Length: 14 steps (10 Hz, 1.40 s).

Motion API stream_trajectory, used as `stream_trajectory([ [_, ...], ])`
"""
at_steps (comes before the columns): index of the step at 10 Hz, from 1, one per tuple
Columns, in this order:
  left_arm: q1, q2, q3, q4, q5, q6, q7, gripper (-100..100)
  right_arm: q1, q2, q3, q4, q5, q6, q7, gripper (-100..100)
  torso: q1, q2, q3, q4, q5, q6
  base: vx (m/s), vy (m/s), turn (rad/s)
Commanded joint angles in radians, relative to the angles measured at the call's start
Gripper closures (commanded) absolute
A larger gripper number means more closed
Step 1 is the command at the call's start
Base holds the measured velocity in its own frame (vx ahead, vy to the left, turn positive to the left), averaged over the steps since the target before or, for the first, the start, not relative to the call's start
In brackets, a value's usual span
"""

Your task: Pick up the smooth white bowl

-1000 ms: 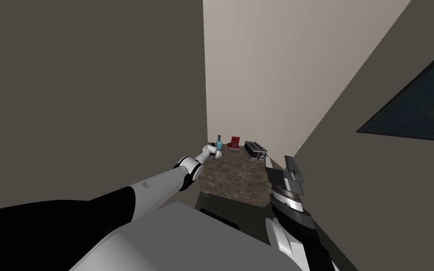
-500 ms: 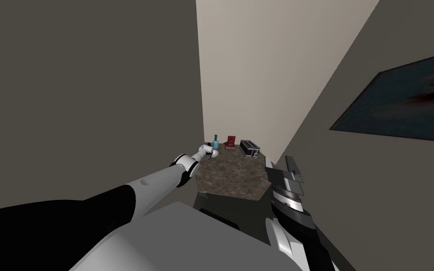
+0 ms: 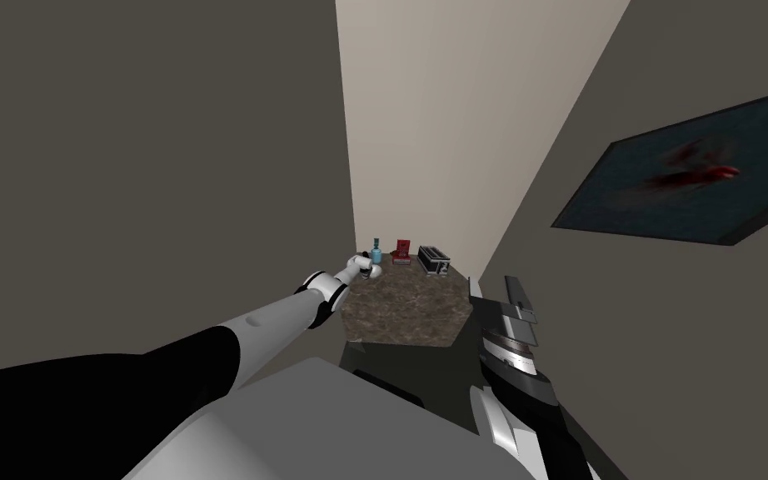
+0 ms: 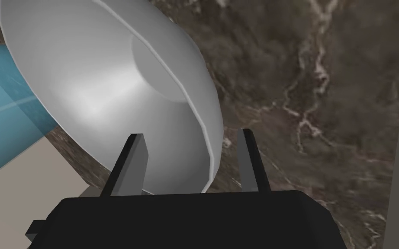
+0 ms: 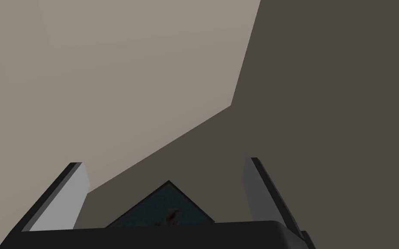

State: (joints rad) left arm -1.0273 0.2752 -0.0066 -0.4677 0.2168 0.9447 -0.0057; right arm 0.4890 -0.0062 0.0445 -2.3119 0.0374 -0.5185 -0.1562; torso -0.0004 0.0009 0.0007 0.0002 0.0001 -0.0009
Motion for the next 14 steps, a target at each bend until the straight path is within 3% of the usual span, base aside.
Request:
stream_trajectory([
  [1, 0.000, 0.000, 0.000, 0.000, 0.000, 0.000, 0.000, 100, 0.000, 0.000, 0.000, 0.000, 0.000, 0.000, 0.000, 0, 0.000, 0.000, 0.000, 0.000, 0.000, 0.000, -0.005, -0.001, 0.001],
  [4, 0.000, 0.000, -0.001, 0.000, -0.001, 0.001, -0.002, 100, 0.000, 0.000, 0.000, 0.000, 0.000, 0.000, 0.000, 0, 0.001, -0.001, 0.000, 0.000, 0.001, -0.001, 0.000, 0.000, 0.000],
  [5, 0.000, 0.000, -0.001, 0.000, -0.001, 0.001, -0.002, 0, 0.000, 0.000, 0.000, 0.000, 0.000, 0.000, 0.000, 0, 0.001, -0.001, 0.000, 0.000, 0.001, -0.001, 0.000, 0.000, 0.000],
  [6, -0.007, -0.050, 0.021, -0.016, -0.043, 0.011, -0.002, 100, 0.000, 0.000, 0.000, 0.000, 0.000, 0.000, 0.000, 0, 0.001, -0.001, 0.000, 0.000, 0.001, -0.001, 0.018, 0.028, 0.291],
  [8, -0.007, -0.051, 0.021, -0.016, -0.043, 0.011, -0.002, 100, 0.000, 0.000, 0.000, 0.000, 0.000, 0.000, 0.000, 0, 0.003, -0.002, -0.001, 0.000, 0.001, -0.002, 0.026, 0.013, 0.124],
  [11, -0.022, -0.112, 0.049, -0.031, -0.095, 0.029, -0.007, 100, 0.000, 0.000, 0.000, 0.000, 0.000, 0.000, 0.000, 0, 0.002, -0.001, -0.001, 0.000, 0.001, -0.002, 0.020, 0.014, 0.132],
  [13, -0.022, -0.112, 0.049, -0.031, -0.095, 0.029, -0.007, 100, 0.000, 0.000, 0.000, 0.000, 0.000, 0.000, 0.000, 0, 0.002, -0.001, -0.001, 0.000, 0.001, -0.001, 0.012, 0.009, 0.027],
  [14, -0.029, -0.143, 0.063, -0.039, -0.121, 0.038, -0.010, 100, 0.000, 0.000, 0.000, 0.000, 0.000, 0.000, 0.000, 0, 0.002, -0.001, 0.000, 0.000, 0.001, -0.001, 0.015, 0.011, 0.179],
])
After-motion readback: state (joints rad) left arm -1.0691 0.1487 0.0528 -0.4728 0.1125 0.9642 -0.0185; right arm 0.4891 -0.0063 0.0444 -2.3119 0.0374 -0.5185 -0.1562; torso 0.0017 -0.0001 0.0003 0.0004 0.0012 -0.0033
